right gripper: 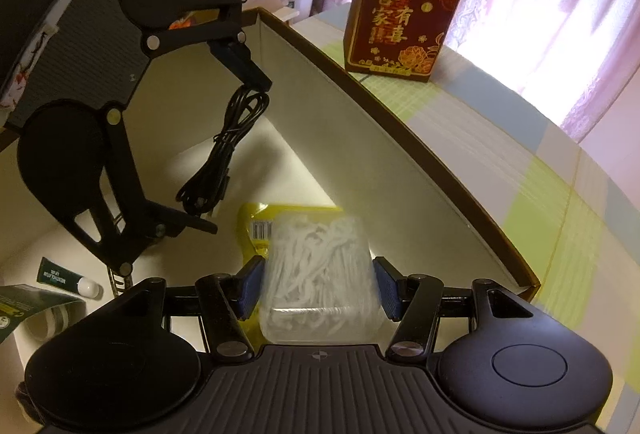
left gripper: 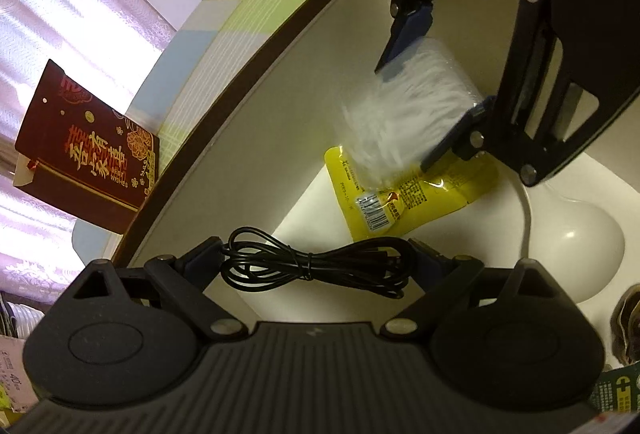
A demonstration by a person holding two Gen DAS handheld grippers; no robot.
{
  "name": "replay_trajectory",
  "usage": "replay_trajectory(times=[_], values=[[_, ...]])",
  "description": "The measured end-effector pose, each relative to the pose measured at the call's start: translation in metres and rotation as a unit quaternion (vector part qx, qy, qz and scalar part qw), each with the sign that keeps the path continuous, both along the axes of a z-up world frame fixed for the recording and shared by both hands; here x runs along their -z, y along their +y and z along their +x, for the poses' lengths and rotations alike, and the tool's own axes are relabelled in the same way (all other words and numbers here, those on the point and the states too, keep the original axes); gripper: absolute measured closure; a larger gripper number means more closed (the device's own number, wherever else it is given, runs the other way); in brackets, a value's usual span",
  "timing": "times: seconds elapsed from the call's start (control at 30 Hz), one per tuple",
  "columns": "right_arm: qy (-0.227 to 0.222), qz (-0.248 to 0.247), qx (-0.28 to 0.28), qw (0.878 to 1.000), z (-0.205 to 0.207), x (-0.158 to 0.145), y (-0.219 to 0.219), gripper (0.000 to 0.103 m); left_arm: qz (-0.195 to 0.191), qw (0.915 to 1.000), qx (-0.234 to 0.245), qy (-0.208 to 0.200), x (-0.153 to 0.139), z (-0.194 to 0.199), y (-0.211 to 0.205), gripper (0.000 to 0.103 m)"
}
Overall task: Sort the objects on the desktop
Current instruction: 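Open both tools to drop the cable and floss box into the box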
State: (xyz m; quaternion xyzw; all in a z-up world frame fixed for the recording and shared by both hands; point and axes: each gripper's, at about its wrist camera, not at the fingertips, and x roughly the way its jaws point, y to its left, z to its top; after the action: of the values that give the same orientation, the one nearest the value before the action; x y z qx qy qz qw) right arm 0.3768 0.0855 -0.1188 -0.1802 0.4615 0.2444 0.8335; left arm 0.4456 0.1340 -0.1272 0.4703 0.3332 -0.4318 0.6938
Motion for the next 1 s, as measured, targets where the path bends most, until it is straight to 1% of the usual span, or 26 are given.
replay_trajectory(times=[0.07, 0.13, 0.23, 0.27, 0.33, 0.43, 0.53, 0.83, 1.0], values=[[-0.001, 0.002, -0.006, 1.0, -0.002, -0.002, 0.0, 0.042, 0.001, 1.0, 0.0, -0.001, 0.0, 0.0, 0.0, 0.008], [-0.008, 0.003, -0.01, 1.0, -0.005, -0.005, 0.001, 0.029, 0.002, 1.0, 0.001, -0.003, 0.0, -0.001, 0.0, 0.008], [-0.015, 0.004, -0.009, 1.0, -0.008, -0.008, 0.002, 0.02, 0.001, 1.0, 0.002, -0.006, -0.001, -0.003, 0.001, 0.008], [-0.016, 0.004, -0.008, 1.0, -0.009, -0.009, 0.002, 0.018, -0.002, 1.0, 0.002, -0.007, -0.002, -0.004, 0.001, 0.008], [-0.019, 0.003, -0.007, 1.0, -0.009, -0.01, 0.001, 0.013, -0.009, 0.9999, 0.0, -0.009, -0.006, -0.006, 0.002, 0.005], [-0.025, 0.001, -0.007, 1.0, -0.012, -0.012, 0.001, 0.01, -0.018, 0.9998, -0.005, -0.01, -0.012, -0.009, 0.003, 0.004], [-0.03, 0.004, -0.006, 1.0, -0.018, -0.017, 0.0, 0.008, -0.022, 0.9996, -0.008, -0.013, -0.016, -0.012, 0.004, 0.004], [-0.046, 0.011, -0.009, 0.999, -0.032, -0.032, -0.001, 0.007, -0.033, 0.9989, -0.019, -0.025, -0.033, -0.026, 0.009, 0.004], [-0.056, 0.024, -0.01, 0.998, -0.045, -0.044, -0.002, 0.006, -0.048, 0.998, -0.035, -0.022, -0.045, -0.038, 0.014, 0.004]])
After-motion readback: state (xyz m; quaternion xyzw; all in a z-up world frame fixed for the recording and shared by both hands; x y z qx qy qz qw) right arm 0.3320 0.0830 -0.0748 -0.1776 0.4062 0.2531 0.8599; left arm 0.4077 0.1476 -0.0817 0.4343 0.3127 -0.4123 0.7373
